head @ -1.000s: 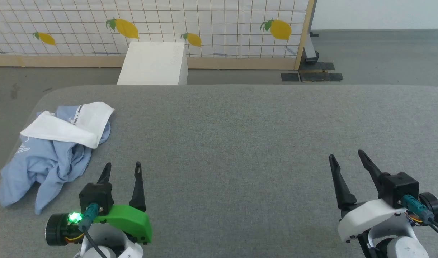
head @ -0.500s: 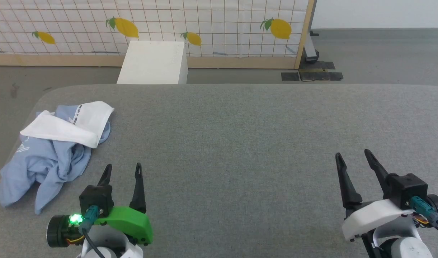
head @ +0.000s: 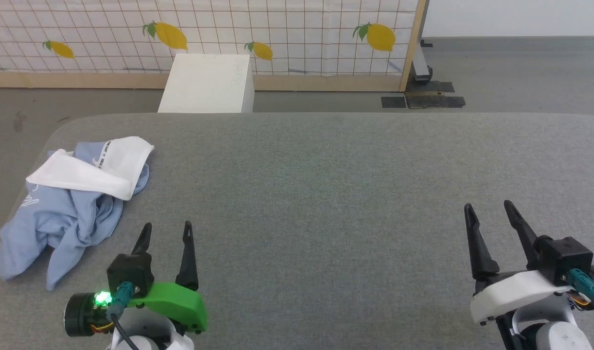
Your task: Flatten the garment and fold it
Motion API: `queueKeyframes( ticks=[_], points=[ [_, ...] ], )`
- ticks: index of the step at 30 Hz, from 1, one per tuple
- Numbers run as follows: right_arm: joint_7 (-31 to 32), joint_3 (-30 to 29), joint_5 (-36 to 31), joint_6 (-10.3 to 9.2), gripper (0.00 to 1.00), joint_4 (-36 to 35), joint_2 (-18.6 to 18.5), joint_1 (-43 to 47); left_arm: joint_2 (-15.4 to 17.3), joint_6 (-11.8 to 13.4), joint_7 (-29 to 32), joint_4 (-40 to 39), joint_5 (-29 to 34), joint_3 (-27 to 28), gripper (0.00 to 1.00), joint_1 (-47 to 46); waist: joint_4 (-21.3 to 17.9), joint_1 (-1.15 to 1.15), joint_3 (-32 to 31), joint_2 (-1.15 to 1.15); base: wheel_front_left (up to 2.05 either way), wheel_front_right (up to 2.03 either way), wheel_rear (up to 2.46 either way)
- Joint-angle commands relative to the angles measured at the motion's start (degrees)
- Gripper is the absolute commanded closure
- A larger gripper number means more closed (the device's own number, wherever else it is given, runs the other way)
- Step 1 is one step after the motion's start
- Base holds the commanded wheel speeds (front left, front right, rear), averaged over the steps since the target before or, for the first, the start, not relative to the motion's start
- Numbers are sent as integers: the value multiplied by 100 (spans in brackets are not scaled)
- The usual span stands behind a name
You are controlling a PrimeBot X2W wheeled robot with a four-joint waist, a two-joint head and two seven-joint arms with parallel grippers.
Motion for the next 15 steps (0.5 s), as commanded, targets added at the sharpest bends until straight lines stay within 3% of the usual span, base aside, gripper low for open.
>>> queueKeyframes(
  ticks=[1, 15],
  points=[
    [-65, -25, 57, -3, 0, 17, 3, 96, -11, 41, -59, 37, -70, -13, 0, -48, 1, 0, 0, 0, 0, 0, 0],
    [-230, -120, 168, -4, 0, 108, 4, 131, -15, 40, -223, 184, -136, -35, 0, -77, 10, 0, 19, 0, 0, 0, 0]
  ],
)
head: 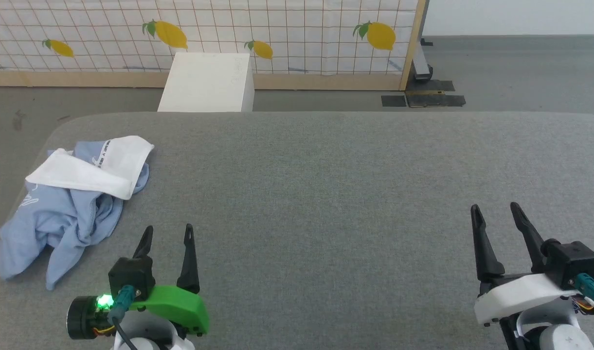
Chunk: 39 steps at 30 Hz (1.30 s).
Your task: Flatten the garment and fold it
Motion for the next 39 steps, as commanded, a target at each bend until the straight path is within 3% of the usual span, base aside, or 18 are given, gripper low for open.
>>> queueKeyframes(
  ticks=[1, 39],
  points=[
    [-70, -29, 68, -4, 0, 36, 4, 115, -15, 24, -64, 33, -80, -16, 0, -73, 1, 0, 0, 0, 0, 0, 0],
    [-519, -196, 320, -7, 0, 189, 6, 219, -24, 13, -510, 323, -272, -71, 0, -105, 35, 0, -87, 0, 0, 0, 0]
  ],
)
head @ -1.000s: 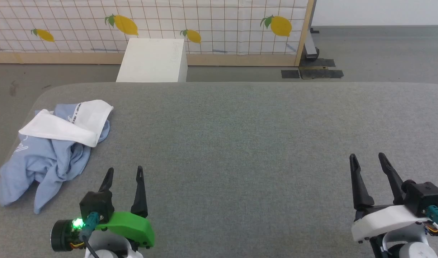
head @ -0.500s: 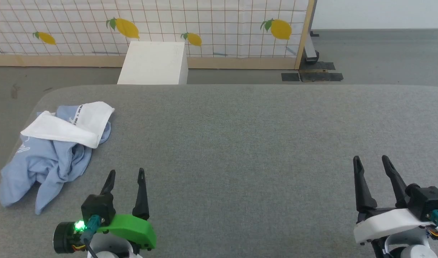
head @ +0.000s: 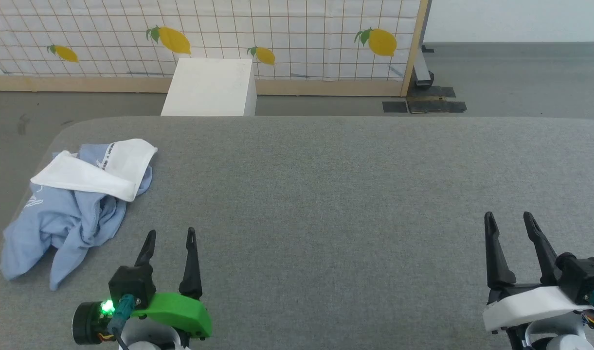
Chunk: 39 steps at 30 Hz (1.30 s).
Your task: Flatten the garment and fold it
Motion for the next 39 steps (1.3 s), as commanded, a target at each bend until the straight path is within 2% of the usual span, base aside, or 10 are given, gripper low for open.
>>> queueKeyframes(
  ticks=[1, 8, 14, 32, 39],
  points=[
    [-79, -19, 63, -7, 0, 32, 6, 68, -23, 13, -62, 35, -59, 7, 0, -98, 13, 0, 4, 0, 0, 0, 0],
    [-160, 16, 45, -7, 0, 99, 6, 54, -25, 18, -143, 99, -113, 15, 0, -118, 170, 0, 21, 0, 0, 0, 0],
    [-231, 82, 8, -8, 0, 176, 7, 9, -26, 44, -213, 142, -163, 48, 0, -159, 493, 0, 38, 0, 0, 0, 0],
    [-384, 536, -70, -9, 0, 385, 7, -73, -29, 57, -366, 248, -238, 219, 0, -116, 2246, 0, 51, 0, 0, 0, 0],
    [-384, 624, -36, -9, 0, 405, 7, -56, -29, 49, -366, 261, -264, 222, 0, -95, 2756, 0, 34, 0, 0, 0, 0]
  ],
)
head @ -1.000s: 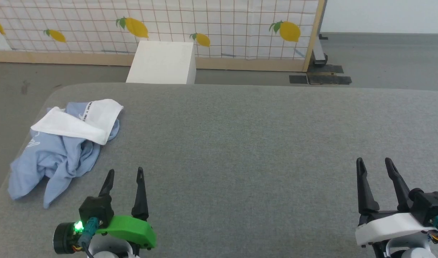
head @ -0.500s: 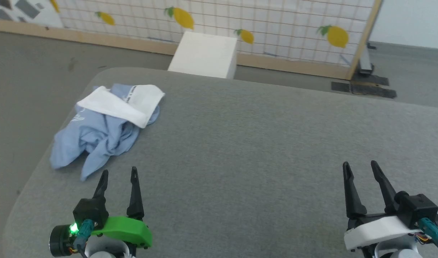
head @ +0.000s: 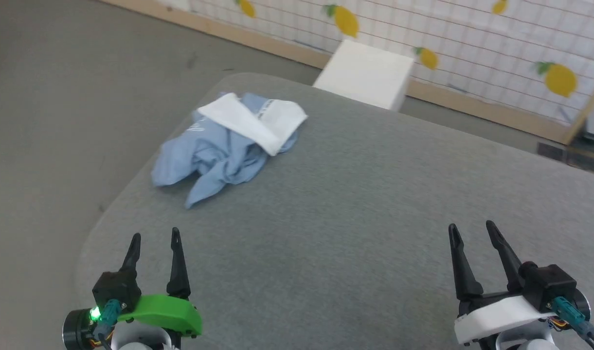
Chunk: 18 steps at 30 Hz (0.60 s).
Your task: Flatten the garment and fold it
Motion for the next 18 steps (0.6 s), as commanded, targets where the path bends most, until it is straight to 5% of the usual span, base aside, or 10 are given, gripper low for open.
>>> queueKeyframes(
  ticks=[1, 18],
  points=[
    [-35, 23, 37, -9, 0, 9, 1, -35, -16, 2, -26, 6, -14, -8, 0, -32, 438, 0, -16, 0, 0, 0, 0],
    [-35, 111, 108, -9, 0, 89, 1, 23, -16, -11, -26, 38, -46, 0, 0, 62, 918, 0, -83, 0, 0, 0, 0]
  ],
)
